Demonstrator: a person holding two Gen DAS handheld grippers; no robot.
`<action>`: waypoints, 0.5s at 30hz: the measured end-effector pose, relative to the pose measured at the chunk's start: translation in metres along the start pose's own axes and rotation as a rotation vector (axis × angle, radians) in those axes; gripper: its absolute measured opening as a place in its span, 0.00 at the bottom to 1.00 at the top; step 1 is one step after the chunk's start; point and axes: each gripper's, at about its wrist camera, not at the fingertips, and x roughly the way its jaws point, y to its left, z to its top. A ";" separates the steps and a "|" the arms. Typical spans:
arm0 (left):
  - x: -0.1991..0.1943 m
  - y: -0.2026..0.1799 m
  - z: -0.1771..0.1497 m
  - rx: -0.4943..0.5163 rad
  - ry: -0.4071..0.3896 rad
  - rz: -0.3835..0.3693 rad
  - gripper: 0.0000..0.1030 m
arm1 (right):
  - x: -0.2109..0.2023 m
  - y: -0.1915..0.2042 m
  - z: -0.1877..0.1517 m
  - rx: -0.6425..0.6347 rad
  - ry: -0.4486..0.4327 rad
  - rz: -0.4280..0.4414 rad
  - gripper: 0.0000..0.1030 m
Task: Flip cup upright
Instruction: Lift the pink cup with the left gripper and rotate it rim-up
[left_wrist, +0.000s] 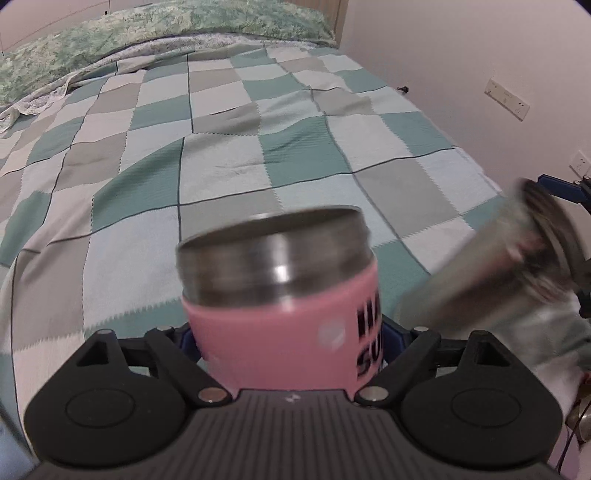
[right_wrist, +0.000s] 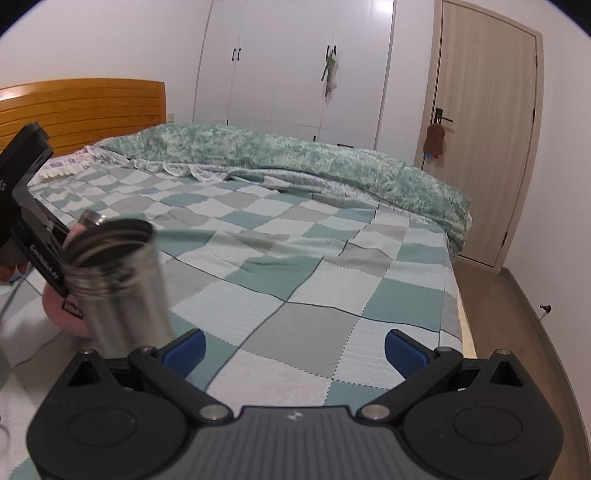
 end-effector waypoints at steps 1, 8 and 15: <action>-0.007 -0.004 -0.004 -0.004 -0.005 -0.004 0.86 | -0.007 0.002 0.000 -0.001 -0.005 0.001 1.00; -0.055 -0.028 -0.043 -0.012 -0.029 -0.016 0.85 | -0.064 0.022 -0.002 -0.001 -0.042 0.006 1.00; -0.098 -0.045 -0.088 -0.030 -0.033 -0.014 0.85 | -0.111 0.052 -0.016 -0.002 -0.063 0.031 1.00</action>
